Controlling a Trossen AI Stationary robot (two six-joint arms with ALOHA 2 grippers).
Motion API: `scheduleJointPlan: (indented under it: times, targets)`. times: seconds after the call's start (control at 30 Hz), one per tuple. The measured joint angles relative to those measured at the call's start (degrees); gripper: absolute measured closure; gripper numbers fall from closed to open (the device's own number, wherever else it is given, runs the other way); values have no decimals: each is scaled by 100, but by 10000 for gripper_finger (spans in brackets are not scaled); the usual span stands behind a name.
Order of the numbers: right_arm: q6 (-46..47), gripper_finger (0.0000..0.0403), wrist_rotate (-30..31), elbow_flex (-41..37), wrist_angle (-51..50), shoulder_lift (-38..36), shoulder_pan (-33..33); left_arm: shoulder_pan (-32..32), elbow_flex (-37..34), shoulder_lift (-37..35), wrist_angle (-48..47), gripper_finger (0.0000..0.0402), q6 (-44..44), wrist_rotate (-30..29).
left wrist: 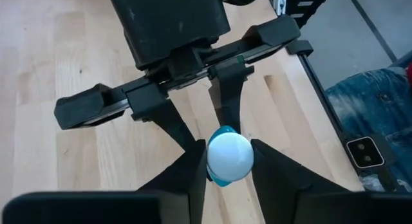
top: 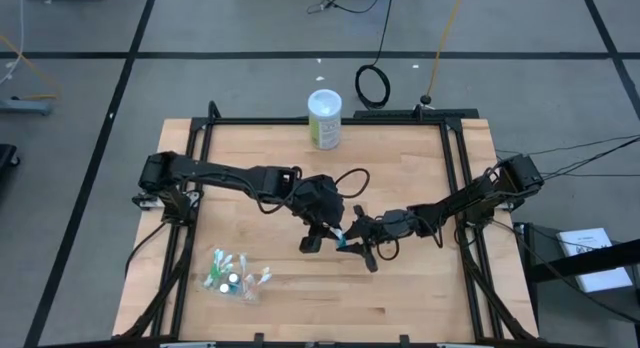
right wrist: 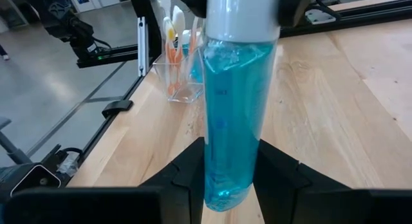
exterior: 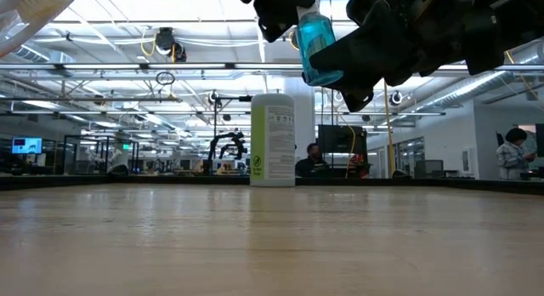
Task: Pick & Place toothbrushing station
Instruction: Put the blue mouthwash into the transparent organizer
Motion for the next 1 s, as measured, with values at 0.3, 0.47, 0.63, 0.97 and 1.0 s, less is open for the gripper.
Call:
scheduleJointPlan:
  times: [0.3,0.47,0.63,0.97,1.0]
  targets:
    - [0,304,-2,0,6,0,0,0,0,0,-5,290,-11,-13]
    - [-2,294,9,6,59,2,-3,-9,-7,-160,-280,307,62,-104]
    - [-22,271,-79,25,66,-20,-7,-152,-10,-747,-687,307,111,-686]
    - [403,180,-315,-4,-161,7,4,-1060,-2,-1784,-2420,307,-1116,-1858]
    - [427,173,-319,0,-191,2,4,-1216,-2,-1885,-2573,307,-1372,-1953]
